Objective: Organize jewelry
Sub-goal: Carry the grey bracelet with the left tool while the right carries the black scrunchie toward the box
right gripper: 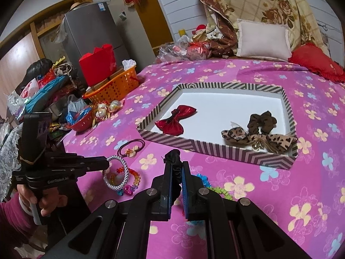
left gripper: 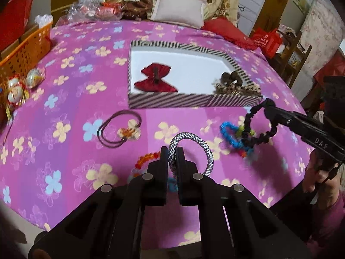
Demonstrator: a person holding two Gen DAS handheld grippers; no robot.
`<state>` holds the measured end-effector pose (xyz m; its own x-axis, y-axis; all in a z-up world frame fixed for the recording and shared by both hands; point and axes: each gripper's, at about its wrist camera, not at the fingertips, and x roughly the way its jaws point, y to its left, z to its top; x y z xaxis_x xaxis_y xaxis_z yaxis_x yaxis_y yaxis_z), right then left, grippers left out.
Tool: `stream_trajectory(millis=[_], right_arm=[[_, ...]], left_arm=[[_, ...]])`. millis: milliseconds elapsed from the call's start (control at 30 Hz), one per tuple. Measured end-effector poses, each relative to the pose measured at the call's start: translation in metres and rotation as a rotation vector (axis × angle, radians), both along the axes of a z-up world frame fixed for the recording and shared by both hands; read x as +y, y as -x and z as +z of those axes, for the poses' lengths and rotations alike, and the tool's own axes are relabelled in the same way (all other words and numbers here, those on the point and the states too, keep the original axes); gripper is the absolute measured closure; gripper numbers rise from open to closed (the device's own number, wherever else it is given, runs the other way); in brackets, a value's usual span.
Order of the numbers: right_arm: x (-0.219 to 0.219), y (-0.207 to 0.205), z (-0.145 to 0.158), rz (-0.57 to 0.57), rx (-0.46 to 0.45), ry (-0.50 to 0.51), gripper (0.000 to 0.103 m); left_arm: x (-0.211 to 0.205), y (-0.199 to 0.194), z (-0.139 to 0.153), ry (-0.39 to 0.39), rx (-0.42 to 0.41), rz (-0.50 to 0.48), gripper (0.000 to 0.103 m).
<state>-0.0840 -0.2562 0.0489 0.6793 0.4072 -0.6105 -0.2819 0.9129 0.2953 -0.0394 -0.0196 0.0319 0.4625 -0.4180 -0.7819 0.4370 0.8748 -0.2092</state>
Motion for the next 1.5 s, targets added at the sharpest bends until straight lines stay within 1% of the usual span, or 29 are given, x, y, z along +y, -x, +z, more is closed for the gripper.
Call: stream_trajectory(millis=[200, 533, 833, 1167, 1267, 1400, 1500], right_arm=[[-0.003, -0.005, 0.011, -0.009, -0.022, 0.005, 0.096], [-0.011, -0.031, 0.032, -0.031, -0.055, 0.032, 0.096], [-0.018, -0.058, 0.04, -0.048, -0.063, 0.049, 0.096], [-0.026, -0.092, 0.024, -0.051, -0.019, 0.044, 0.096], [-0.031, -0.105, 0.012, -0.054, 0.018, 0.026, 0.096], [-0.039, -0.124, -0.005, -0.067, 0.064, -0.004, 0.096], [-0.039, -0.14, -0.017, -0.071, 0.097, 0.014, 0.096]], left_arm=[[-0.01, -0.009, 0.014, -0.009, -0.034, 0.011, 0.097], [-0.035, -0.049, 0.032, -0.029, -0.093, 0.067, 0.097], [-0.056, -0.084, 0.033, -0.047, -0.092, 0.088, 0.097], [-0.077, -0.116, 0.014, -0.052, -0.032, 0.104, 0.097], [-0.084, -0.125, 0.007, -0.047, -0.005, 0.104, 0.097], [-0.093, -0.134, -0.005, -0.071, 0.014, 0.105, 0.097], [-0.095, -0.143, -0.016, -0.09, 0.039, 0.131, 0.097]])
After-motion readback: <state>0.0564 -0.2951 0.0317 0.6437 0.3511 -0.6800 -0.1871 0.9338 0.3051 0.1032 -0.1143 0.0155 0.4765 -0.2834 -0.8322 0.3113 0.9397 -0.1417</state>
